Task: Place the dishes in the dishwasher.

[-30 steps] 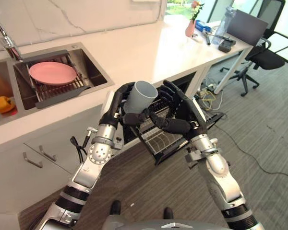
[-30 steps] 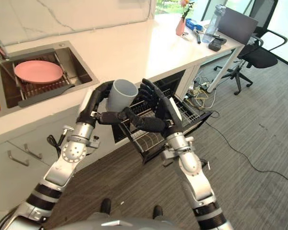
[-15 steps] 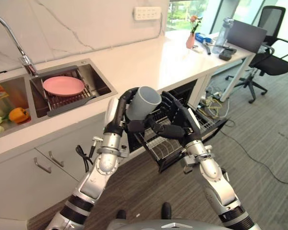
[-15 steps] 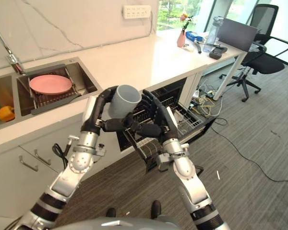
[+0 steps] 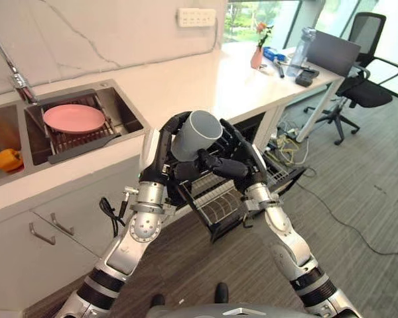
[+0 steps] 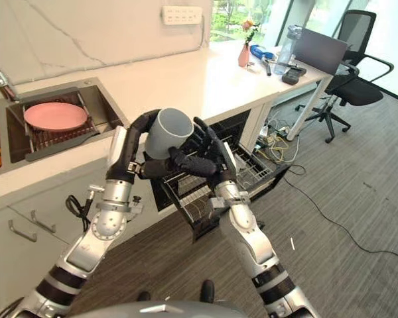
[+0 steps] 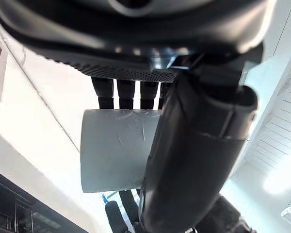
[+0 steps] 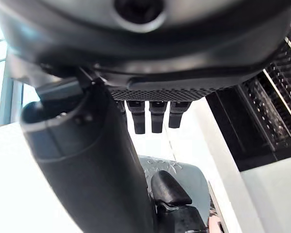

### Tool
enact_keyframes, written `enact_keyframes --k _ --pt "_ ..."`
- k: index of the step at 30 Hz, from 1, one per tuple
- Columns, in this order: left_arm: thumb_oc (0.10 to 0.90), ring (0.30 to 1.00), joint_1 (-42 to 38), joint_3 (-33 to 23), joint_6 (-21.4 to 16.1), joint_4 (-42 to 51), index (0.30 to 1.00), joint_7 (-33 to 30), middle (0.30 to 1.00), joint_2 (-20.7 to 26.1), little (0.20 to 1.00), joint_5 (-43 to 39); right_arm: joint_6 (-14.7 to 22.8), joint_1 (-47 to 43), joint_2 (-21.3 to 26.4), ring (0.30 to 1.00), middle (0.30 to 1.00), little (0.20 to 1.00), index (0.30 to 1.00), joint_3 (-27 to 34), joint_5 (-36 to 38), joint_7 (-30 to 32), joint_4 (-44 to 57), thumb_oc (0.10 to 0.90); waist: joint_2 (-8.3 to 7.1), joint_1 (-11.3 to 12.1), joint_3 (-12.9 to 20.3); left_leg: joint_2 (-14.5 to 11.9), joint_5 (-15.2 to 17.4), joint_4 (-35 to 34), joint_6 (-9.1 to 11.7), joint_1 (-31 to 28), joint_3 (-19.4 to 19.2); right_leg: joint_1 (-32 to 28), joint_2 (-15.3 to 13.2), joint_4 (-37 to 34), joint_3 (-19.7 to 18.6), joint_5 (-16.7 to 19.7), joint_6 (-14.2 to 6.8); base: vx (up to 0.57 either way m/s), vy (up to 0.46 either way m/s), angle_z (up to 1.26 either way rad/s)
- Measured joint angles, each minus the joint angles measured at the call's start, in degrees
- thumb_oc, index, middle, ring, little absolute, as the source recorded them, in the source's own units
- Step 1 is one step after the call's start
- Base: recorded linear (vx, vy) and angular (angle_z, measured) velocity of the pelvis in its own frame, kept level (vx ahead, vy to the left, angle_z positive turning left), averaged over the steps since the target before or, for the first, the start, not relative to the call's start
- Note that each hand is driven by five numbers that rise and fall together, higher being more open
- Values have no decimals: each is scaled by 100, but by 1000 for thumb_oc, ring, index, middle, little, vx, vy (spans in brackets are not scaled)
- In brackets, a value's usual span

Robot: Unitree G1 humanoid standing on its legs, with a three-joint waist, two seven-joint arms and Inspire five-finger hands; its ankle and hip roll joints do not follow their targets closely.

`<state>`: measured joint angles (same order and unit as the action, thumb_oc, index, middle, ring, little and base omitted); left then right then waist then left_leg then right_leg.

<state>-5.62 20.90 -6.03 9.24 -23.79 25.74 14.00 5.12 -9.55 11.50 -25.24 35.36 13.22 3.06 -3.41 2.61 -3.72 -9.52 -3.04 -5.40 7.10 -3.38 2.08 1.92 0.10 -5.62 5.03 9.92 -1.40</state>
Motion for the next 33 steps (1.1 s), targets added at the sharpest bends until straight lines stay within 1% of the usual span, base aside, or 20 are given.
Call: enact_keyframes --k 3,5,9,12,14,16,17,18,20,23,25,33 --pt "400 300 -39 4 6 -21 300 2 300 213 300 -5 -10 -131 -64 900 900 900 900 -117 298 0 -196 800 -47 9 43 11 3 -8 -15 2 4 -2 -9 0 -5 -1 1 -2 2 1" --pt "400 300 -49 12 6 -54 300 14 300 219 300 -92 -13 -132 -101 900 900 900 900 -135 494 0 -276 800 -59 7 85 19 2 -9 -18 4 6 -5 -18 1 -9 -1 1 0 0 0" --pt "400 300 -49 34 18 -145 300 134 300 225 300 -328 -72 -131 -87 900 900 900 900 -187 626 -11 -293 800 -38 -21 156 35 -2 -11 -24 9 14 -7 -35 1 -8 -1 1 0 0 0" --pt "400 300 -93 66 34 -242 300 273 300 217 300 -498 -135 -132 -57 900 900 900 900 -195 759 -57 -357 800 9 -29 194 40 -8 -11 -32 10 14 -7 -41 1 -6 1 -1 0 0 0" --pt "400 300 -104 74 61 -312 300 453 300 216 300 -673 -142 -132 -9 900 900 900 900 -192 765 -151 -453 800 55 -37 224 47 -9 -10 -35 9 14 -7 -51 1 -6 1 -1 0 0 0" --pt "400 300 -144 109 146 -450 300 756 300 206 300 -1013 -202 -133 39 900 900 900 900 -181 806 -242 -550 800 109 -46 257 64 -9 -12 -44 9 14 -7 -66 0 -5 1 -1 0 0 0" --pt "400 300 -198 177 219 -550 300 1022 300 205 300 -1243 -238 -144 38 900 900 900 900 -190 816 -346 -667 800 134 -53 284 71 -8 -12 -48 9 14 -7 -74 0 -6 1 -1 0 0 0" --pt "400 300 -276 276 345 -659 300 1068 300 171 300 -1395 -298 -144 29 900 900 900 900 -240 878 -352 -814 800 154 -57 306 80 -8 -12 -52 9 14 -8 -82 0 -7 2 -1 0 0 0" --pt "400 300 -303 297 528 -747 300 1282 300 156 300 -1604 -377 -145 29 900 900 900 900 -262 987 -353 -1004 800 169 -105 317 88 -11 -13 -59 11 13 -8 -92 1 -9 8 -9 0 0 0" --pt "400 300 -298 299 548 -857 300 1488 300 154 300 -1875 -436 -145 40 900 900 900 900 -268 998 -354 -1103 800 170 -161 317 87 -11 -14 -60 12 13 -8 -90 1 -9 9 -11 0 0 0" --pt "400 300 -299 299 548 -859 300 1508 300 155 300 -1930 -435 -145 40 300 300 300 300 -268 1002 -364 -1104 400 178 -176 322 87 -11 -14 -60 11 14 -7 -90 0 -9 8 -10 0 0 0" --pt "400 300 -314 309 545 -819 300 1528 300 189 300 -1748 -432 -144 35 300 300 300 300 -217 965 -351 -1219 400 192 -182 330 87 -8 -15 -60 15 13 -2 -95 0 -11 -13 21 0 0 0"
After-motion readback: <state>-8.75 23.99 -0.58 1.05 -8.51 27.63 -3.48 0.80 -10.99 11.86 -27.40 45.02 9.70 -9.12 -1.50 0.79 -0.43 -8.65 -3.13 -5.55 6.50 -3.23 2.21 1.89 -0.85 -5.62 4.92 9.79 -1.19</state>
